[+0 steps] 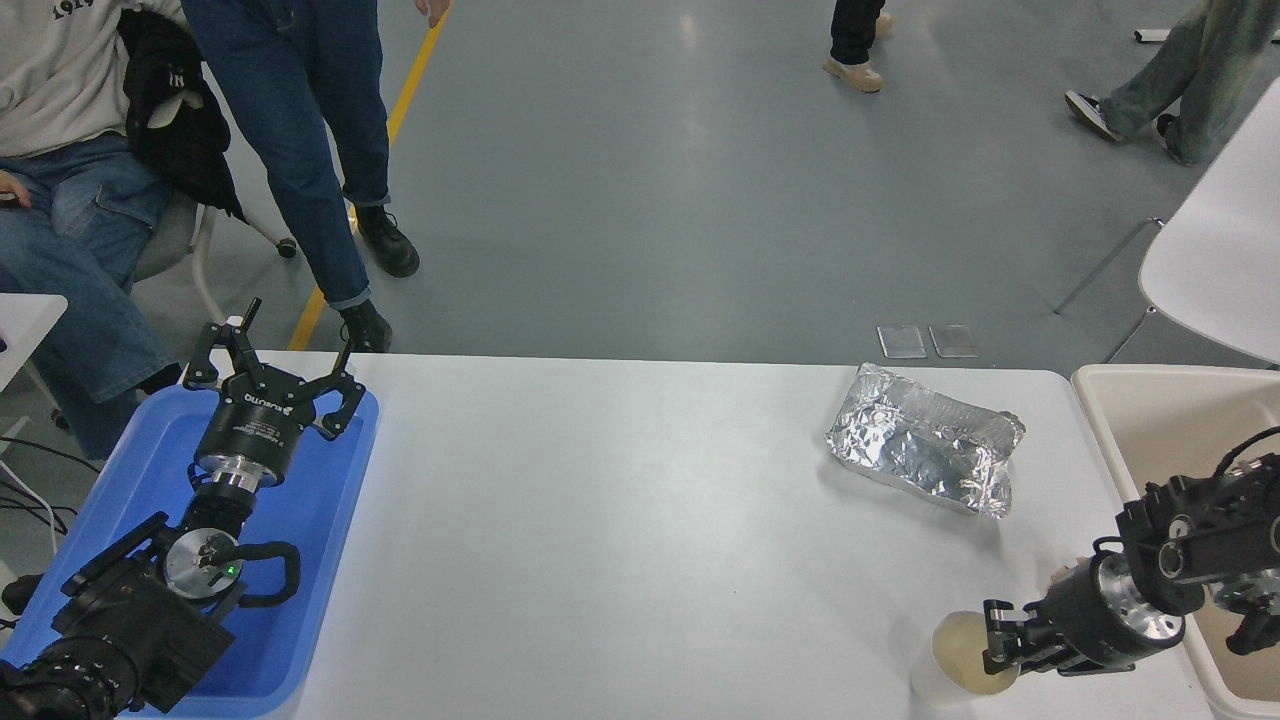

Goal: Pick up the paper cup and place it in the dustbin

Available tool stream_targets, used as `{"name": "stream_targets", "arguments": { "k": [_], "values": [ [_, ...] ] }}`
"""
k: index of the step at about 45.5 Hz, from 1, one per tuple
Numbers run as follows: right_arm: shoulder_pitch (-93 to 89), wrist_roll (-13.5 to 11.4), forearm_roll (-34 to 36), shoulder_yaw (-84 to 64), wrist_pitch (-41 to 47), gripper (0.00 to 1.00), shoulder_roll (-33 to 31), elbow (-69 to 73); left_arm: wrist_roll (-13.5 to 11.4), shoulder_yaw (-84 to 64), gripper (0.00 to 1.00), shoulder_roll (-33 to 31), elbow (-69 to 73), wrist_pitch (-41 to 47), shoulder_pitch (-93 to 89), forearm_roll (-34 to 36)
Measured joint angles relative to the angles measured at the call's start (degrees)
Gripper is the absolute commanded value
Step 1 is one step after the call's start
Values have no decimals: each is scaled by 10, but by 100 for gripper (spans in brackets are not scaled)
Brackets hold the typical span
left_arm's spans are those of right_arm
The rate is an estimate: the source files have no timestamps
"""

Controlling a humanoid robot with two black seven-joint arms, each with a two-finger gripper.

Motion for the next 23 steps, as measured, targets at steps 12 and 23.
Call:
{"name": "stream_targets", "arguments": {
  "k": [12, 23],
  "values": [
    [14, 0, 4, -6, 5, 0, -2, 2, 0, 0, 100, 0, 0, 0, 0, 0],
    [110, 1, 8, -43, 105, 0, -10, 17, 1, 0, 100, 0, 0, 0, 0, 0]
  ]
}}
